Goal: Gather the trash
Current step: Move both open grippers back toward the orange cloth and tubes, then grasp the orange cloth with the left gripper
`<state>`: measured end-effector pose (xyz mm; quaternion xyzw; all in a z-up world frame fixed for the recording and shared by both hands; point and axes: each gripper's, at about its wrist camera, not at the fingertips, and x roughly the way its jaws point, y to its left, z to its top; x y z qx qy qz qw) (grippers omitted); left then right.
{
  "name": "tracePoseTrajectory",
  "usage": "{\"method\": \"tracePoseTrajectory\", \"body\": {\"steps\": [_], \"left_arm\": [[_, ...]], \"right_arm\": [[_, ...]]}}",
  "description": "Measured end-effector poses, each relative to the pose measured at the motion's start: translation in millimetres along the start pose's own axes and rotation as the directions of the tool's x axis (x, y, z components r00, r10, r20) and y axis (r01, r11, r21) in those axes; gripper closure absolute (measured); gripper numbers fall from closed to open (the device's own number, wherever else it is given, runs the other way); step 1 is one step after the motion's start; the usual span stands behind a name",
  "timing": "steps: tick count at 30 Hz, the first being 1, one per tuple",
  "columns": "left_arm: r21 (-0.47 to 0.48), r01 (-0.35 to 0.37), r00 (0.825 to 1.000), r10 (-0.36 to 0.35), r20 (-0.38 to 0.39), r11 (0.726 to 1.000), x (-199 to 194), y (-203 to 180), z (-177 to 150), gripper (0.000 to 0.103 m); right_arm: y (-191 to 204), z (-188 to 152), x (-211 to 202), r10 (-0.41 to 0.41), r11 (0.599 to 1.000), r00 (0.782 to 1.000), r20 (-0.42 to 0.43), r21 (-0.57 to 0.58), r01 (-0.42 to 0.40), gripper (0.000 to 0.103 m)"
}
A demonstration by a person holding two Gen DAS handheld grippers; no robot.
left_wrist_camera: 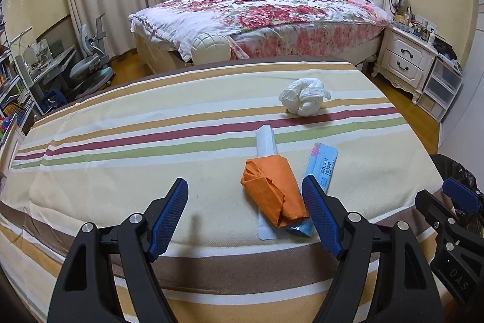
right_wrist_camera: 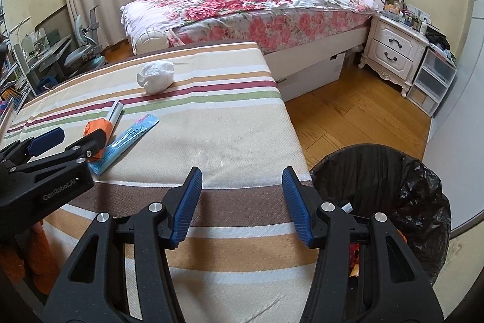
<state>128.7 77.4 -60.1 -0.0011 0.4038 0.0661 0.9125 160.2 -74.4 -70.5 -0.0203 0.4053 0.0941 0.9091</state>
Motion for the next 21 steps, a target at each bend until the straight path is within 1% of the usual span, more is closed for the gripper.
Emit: {"method": "tracePoseTrajectory", "body": {"steps": [3, 5, 6, 8, 9, 11, 12, 13, 21], "left_arm": [[0.004, -0.003, 1.000, 0.003, 0.000, 1.000, -0.9, 5.1, -2.2, 0.036], [0.010, 0.003, 1.000, -0.003, -0.006, 1.000, -0.5, 6.0, -2.6, 0.046], [0.012, 0.008, 1.000, -0.008, -0.008, 1.000, -0.2, 5.7, -2.0, 0.048], [0.019, 0.017, 1.000, -0.016, -0.007, 1.000, -0.8, 4.6, -2.2, 0.058], [0.024, 0.020, 1.000, -0.020, -0.004, 1.000, -1.6, 3.8, -2.7, 0.060], [0.037, 0.027, 1.000, -0.027, -0.002, 0.999, -2.6, 2.4, -3.8, 0.070], [0.041, 0.029, 1.000, -0.029, -0.002, 0.999, -2.3, 1.7, -4.5, 0.072], [0.045, 0.031, 1.000, -0.031, -0.002, 0.998, -2.9, 2.0, -5.7, 0.077], [0.021, 0.024, 1.000, -0.024, 0.015, 0.999, -11.3, 19.6, -8.1, 0.078]], "right_arm": [[0.8, 0.3, 0.9, -0.002, 1.000, 1.000, 0.000, -0.001, 0.002, 0.049], [0.7, 0.3, 0.5, -0.001, 1.000, 1.000, -0.002, -0.002, 0.001, 0.049], [0.3, 0.1, 0.2, -0.001, 1.000, 1.000, -0.001, -0.003, 0.001, 0.049], [1.4, -1.0, -0.8, -0.004, 1.000, 1.000, 0.001, -0.007, 0.004, 0.049], [1.5, -1.3, -1.4, -0.005, 1.000, 1.000, 0.002, -0.008, 0.005, 0.049], [2.0, -1.8, -2.1, -0.007, 1.000, 1.000, 0.003, -0.008, 0.007, 0.049], [2.1, -2.1, -2.5, -0.007, 1.000, 1.000, 0.003, -0.008, 0.007, 0.049], [2.3, -2.2, -2.4, -0.006, 1.000, 1.000, 0.003, -0.008, 0.006, 0.049], [10.3, -2.5, -4.9, -0.003, 1.000, 1.000, 0.004, -0.022, 0.003, 0.049]]}}
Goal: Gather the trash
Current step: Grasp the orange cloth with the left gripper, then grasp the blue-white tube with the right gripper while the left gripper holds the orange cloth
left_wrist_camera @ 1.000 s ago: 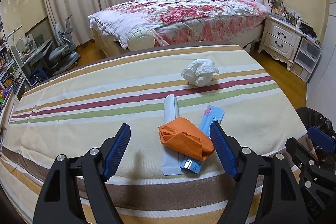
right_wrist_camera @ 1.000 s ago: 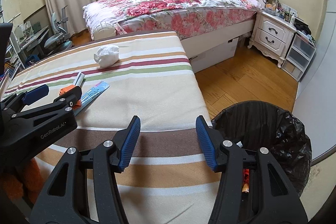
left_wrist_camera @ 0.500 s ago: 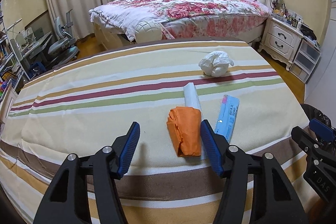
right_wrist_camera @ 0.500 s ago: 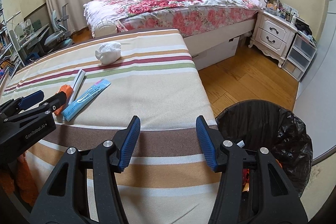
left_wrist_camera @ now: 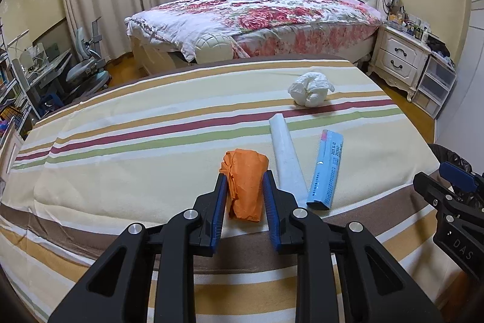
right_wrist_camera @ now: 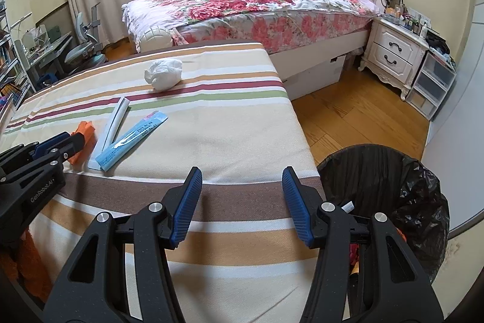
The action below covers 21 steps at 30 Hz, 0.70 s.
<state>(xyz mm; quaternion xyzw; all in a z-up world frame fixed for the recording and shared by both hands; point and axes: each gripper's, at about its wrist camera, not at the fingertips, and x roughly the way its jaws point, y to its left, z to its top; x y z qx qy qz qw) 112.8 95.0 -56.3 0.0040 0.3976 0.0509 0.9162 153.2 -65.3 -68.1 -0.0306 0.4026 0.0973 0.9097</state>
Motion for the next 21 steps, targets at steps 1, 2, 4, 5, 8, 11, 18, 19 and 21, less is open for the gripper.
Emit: {"method": "tracePoseTrajectory", "body": {"steps": [1, 2, 4, 5, 8, 11, 18, 19, 21], "left_arm": [[-0.004, -0.006, 1.000, 0.006, 0.004, 1.000, -1.7, 4.5, -0.6, 0.078], [-0.009, -0.010, 1.000, 0.010, 0.005, 1.000, -2.5, 7.6, -1.5, 0.078], [-0.021, -0.022, 1.000, 0.022, 0.003, 1.000, -3.5, 17.4, -3.6, 0.078], [-0.026, -0.029, 1.000, 0.029, 0.001, 0.999, -3.3, 21.6, -4.7, 0.078], [-0.038, -0.045, 0.999, 0.045, -0.005, 0.998, -3.7, 35.7, -8.6, 0.078], [-0.042, -0.064, 0.998, 0.063, -0.009, 0.997, -4.8, 47.6, -12.6, 0.078], [-0.072, -0.090, 0.996, 0.089, -0.010, 0.993, -7.9, 73.7, -20.5, 0.078], [-0.078, -0.091, 0.996, 0.090, -0.010, 0.993, -8.2, 77.2, -21.5, 0.078], [-0.084, -0.091, 0.996, 0.090, -0.012, 0.992, -8.6, 82.2, -23.4, 0.078]], "right_arm": [[3.2, -0.2, 0.1, 0.002, 1.000, 1.000, 0.000, -0.003, -0.002, 0.049], [5.6, 0.0, 0.2, 0.004, 1.000, 1.000, 0.000, -0.007, -0.004, 0.049], [11.5, 0.6, 0.7, 0.010, 1.000, 1.000, -0.002, -0.017, -0.010, 0.049], [15.1, 1.0, 1.2, 0.015, 1.000, 1.000, -0.003, -0.023, -0.015, 0.049], [26.9, 2.9, 3.3, 0.025, 0.999, 1.000, -0.005, -0.040, -0.025, 0.049], [37.0, 6.1, 5.0, 0.041, 0.998, 0.999, -0.008, -0.048, -0.042, 0.049], [64.1, 20.8, 8.0, 0.087, 0.994, 0.996, -0.006, -0.064, -0.087, 0.046], [67.7, 22.8, 8.8, 0.090, 0.994, 0.996, -0.005, -0.064, -0.090, 0.041], [75.8, 27.2, 11.5, 0.099, 0.993, 0.995, -0.008, -0.068, -0.100, 0.040]]}}
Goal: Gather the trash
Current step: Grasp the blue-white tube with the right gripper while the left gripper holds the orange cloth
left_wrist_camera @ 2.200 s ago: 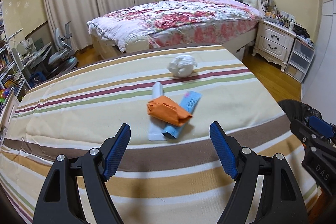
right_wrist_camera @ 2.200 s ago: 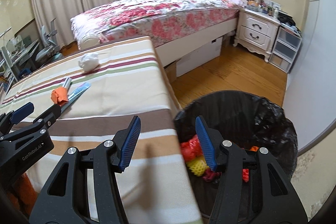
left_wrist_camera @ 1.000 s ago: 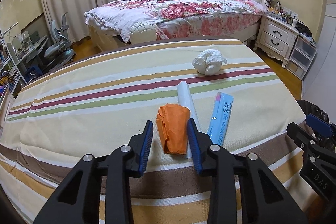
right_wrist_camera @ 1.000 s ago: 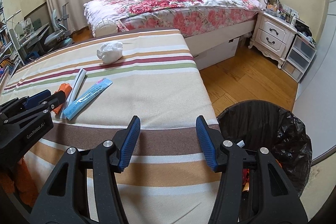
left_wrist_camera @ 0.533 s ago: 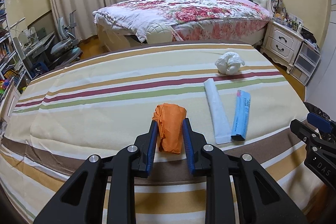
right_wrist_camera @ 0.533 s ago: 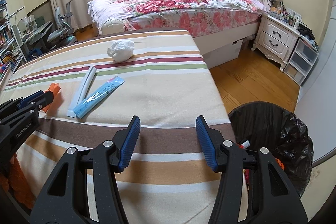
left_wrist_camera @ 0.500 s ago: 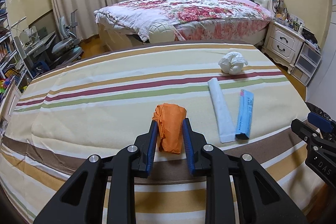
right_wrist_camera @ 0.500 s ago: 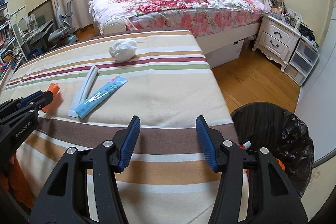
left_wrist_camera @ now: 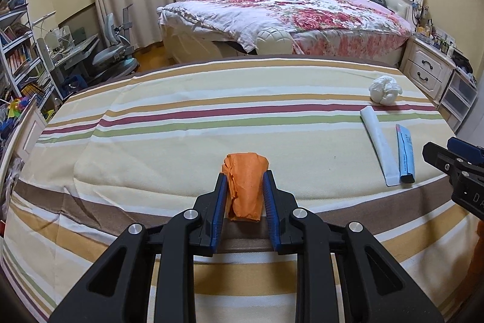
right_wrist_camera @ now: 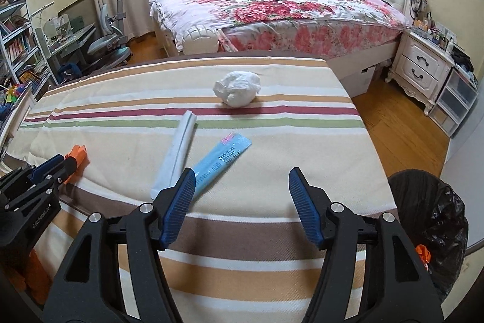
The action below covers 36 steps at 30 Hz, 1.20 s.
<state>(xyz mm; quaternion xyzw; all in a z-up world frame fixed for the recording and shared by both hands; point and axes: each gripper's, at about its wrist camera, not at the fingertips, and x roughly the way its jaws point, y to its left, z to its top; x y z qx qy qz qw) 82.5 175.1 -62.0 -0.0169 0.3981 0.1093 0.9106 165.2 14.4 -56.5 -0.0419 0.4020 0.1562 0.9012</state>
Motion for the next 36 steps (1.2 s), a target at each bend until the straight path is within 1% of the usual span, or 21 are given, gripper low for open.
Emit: {"method": "tracePoseTrajectory", "body": {"steps": [3, 7, 11, 15, 18, 20, 21, 25, 27, 36], "left_arm": [[-0.008, 0.001, 1.000, -0.001, 0.000, 1.000, -1.1, 5.6, -2.1, 0.078], [-0.013, 0.007, 1.000, -0.007, 0.001, 1.000, -0.6, 8.5, -2.9, 0.078], [-0.018, 0.014, 1.000, -0.014, 0.003, 1.000, -1.6, 10.8, -4.5, 0.078], [-0.025, 0.023, 1.000, -0.023, 0.001, 0.999, -0.9, 12.0, -4.0, 0.078], [-0.031, 0.031, 1.000, -0.031, -0.002, 0.999, 0.2, 13.2, -2.9, 0.078], [-0.031, 0.030, 1.000, -0.031, -0.001, 0.999, 0.1, 13.4, -2.9, 0.078], [-0.031, 0.031, 1.000, -0.031, -0.001, 0.999, 0.1, 13.4, -2.9, 0.078], [-0.031, 0.030, 1.000, -0.030, -0.001, 0.999, 0.1, 13.4, -3.0, 0.078], [-0.031, 0.029, 1.000, -0.029, 0.000, 0.999, 0.0, 13.5, -3.0, 0.078], [-0.030, 0.030, 1.000, -0.030, 0.009, 0.999, -5.5, 13.2, -3.0, 0.078]], "right_arm": [[9.8, 4.3, 7.5, -0.004, 1.000, 1.000, -0.009, -0.009, 0.004, 0.040], [16.7, 3.8, 22.1, -0.035, 0.999, 0.998, -0.050, -0.028, 0.033, 0.040], [11.8, -3.2, 25.9, -0.055, 0.998, 0.996, -0.075, -0.028, 0.053, 0.040], [7.4, -6.6, 22.7, -0.063, 0.998, 0.995, -0.077, -0.024, 0.061, 0.042], [7.4, -8.0, 22.2, -0.067, 0.998, 0.995, -0.073, -0.027, 0.065, 0.049], [9.3, -7.6, 21.4, -0.064, 0.997, 0.995, -0.074, -0.036, 0.061, 0.062], [10.0, -7.2, 21.3, -0.061, 0.998, 0.995, -0.075, -0.040, 0.058, 0.065], [14.2, -8.9, 18.2, -0.051, 0.997, 0.995, -0.080, -0.056, 0.047, 0.084], [14.2, -10.1, 16.8, -0.043, 0.998, 0.996, -0.082, -0.056, 0.038, 0.087], [9.3, -15.0, 1.8, -0.022, 0.999, 0.998, -0.062, -0.031, 0.020, 0.089]]}}
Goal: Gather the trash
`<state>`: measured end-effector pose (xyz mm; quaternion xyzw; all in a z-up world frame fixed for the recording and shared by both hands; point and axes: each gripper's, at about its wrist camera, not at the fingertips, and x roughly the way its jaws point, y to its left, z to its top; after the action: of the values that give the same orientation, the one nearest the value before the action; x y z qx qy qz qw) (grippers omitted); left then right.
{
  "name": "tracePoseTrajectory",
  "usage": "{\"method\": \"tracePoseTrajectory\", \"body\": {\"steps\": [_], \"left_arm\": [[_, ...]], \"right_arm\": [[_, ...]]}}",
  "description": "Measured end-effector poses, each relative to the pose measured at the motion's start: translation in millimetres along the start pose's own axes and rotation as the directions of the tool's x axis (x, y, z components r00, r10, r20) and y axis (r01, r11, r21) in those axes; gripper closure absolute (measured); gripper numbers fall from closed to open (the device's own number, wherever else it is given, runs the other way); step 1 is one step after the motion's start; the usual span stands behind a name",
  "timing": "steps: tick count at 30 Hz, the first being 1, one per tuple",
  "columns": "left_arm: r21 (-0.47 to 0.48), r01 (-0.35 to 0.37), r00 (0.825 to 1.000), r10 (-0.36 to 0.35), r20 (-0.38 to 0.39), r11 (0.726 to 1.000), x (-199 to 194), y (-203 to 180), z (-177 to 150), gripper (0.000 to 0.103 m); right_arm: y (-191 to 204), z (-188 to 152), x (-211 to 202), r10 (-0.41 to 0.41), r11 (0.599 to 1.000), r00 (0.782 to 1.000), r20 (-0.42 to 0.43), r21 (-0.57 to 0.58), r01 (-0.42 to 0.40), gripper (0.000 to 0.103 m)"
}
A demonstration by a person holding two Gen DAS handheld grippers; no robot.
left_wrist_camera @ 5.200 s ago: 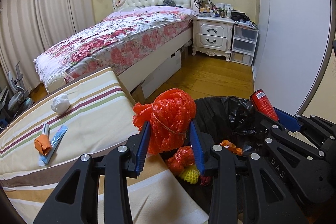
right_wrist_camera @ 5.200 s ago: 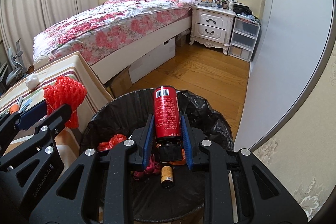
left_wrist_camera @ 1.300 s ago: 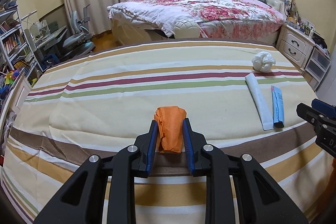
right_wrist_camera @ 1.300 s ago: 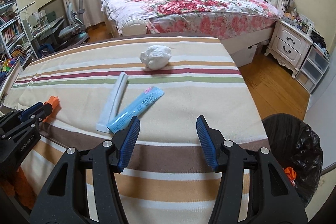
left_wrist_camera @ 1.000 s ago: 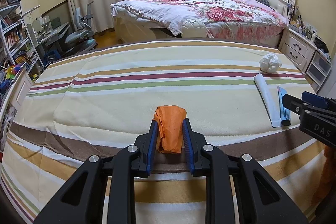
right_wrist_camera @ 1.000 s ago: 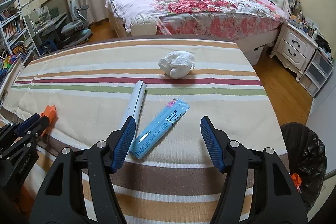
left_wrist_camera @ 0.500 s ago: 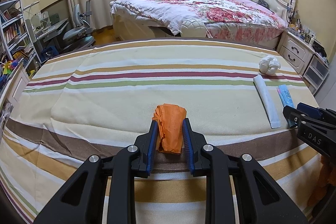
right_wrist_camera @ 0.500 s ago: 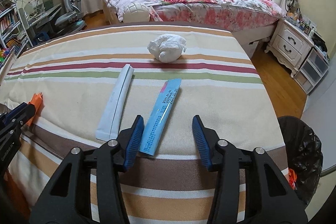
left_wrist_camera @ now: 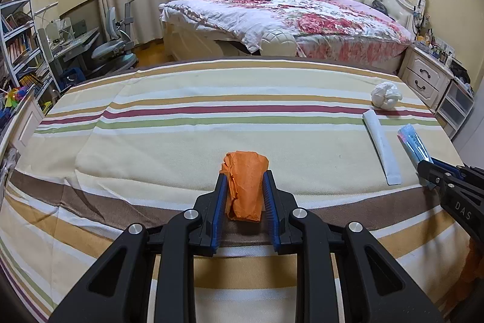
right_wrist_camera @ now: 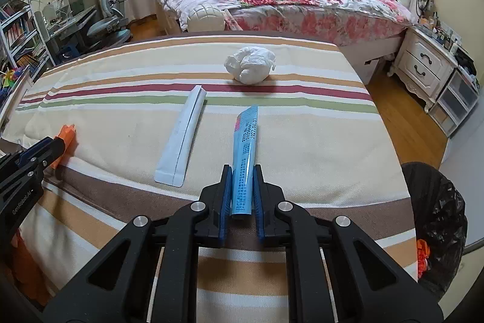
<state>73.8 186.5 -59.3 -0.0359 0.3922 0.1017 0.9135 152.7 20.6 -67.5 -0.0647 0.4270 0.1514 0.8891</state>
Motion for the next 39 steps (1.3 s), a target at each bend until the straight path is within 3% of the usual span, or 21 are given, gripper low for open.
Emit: {"method": "tracePoseTrajectory", "body": {"steps": [14, 39], "left_arm": [[0.015, 0.039, 0.999, -0.039, 0.027, 0.999, -24.1, -19.9, -8.8, 0.078], [0.148, 0.145, 0.987, -0.154, 0.046, 0.978, -61.4, -104.4, -32.5, 0.083]], "right_arm": [[-12.5, -20.4, -36.5, 0.011, 1.000, 0.999, 0.049, 0.022, -0.012, 0.090], [-73.5, -69.4, -80.9, -0.042, 0.991, 0.995, 0.090, 0.128, 0.031, 0.090]]}}
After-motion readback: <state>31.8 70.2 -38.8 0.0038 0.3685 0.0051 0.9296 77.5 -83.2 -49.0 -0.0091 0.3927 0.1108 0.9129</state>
